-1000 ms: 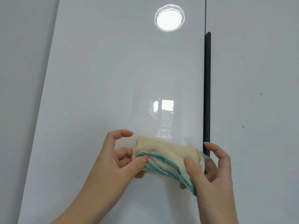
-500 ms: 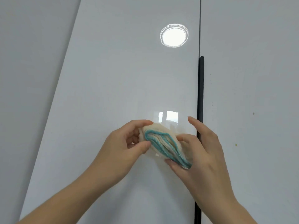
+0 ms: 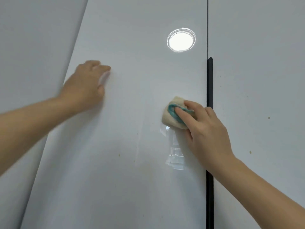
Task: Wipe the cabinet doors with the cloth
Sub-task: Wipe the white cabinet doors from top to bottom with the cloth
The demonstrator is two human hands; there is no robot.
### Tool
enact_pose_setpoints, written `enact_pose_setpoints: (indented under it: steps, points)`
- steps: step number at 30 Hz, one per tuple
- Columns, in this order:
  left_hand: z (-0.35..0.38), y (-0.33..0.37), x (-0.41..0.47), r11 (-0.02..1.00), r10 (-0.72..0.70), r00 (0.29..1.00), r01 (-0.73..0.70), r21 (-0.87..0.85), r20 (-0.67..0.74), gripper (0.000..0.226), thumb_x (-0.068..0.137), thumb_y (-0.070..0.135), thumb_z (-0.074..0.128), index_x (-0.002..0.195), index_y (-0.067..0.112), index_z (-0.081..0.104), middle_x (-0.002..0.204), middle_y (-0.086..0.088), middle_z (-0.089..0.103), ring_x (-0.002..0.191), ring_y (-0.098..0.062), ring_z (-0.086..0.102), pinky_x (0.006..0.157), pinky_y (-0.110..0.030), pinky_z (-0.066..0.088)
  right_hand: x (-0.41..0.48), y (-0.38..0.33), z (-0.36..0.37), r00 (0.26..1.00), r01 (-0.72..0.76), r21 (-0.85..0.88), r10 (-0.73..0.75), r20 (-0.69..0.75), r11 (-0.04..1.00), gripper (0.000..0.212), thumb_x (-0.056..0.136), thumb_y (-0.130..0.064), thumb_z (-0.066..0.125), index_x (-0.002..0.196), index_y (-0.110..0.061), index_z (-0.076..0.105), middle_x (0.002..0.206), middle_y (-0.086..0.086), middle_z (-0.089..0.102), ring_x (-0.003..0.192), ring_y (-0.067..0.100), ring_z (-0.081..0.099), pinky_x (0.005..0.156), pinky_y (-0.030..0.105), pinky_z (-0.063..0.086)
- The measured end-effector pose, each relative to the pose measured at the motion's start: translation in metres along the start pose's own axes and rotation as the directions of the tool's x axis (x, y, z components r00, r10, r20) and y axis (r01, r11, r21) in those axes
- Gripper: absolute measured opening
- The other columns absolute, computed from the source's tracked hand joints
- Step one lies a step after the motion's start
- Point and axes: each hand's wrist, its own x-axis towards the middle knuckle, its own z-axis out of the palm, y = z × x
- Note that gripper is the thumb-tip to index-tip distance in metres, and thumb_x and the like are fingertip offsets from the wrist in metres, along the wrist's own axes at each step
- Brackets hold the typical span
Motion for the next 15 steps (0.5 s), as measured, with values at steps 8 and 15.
enact_pose_setpoints:
  steps: [8, 15]
  points:
    - [-0.031, -0.038, 0.022, 0.994, 0.025, 0.975, -0.047, 0.094, 0.222, 0.062, 0.097, 0.007, 0.04, 0.152, 0.033, 0.027, 0.163, 0.005, 0.014, 0.148, -0.018, 0.022, 0.119, -0.032, 0.015, 0.001, -0.013, 0.01, 0.997, -0.074, 0.231, 0.077, -0.004, 0.97, 0.038, 0.073, -0.003, 0.076, 0.108, -0.014, 0.069, 0.115, 0.005, 0.063, 0.09, 0.029, 0.059, 0.063, 0.034, 0.051]
    - [-0.031, -0.056, 0.03, 0.992, 0.056, 0.934, -0.092, 0.088, 0.352, 0.084, 0.073, 0.067, 0.049, 0.148, 0.049, 0.014, 0.161, 0.017, -0.001, 0.149, -0.006, 0.006, 0.121, -0.032, 0.01, 0.012, -0.001, 0.014, 1.0, -0.005, 0.218, 0.011, -0.029, 0.976, 0.034, 0.073, 0.002, 0.073, 0.101, -0.016, 0.071, 0.111, -0.002, 0.065, 0.092, 0.026, 0.052, 0.068, 0.03, 0.045]
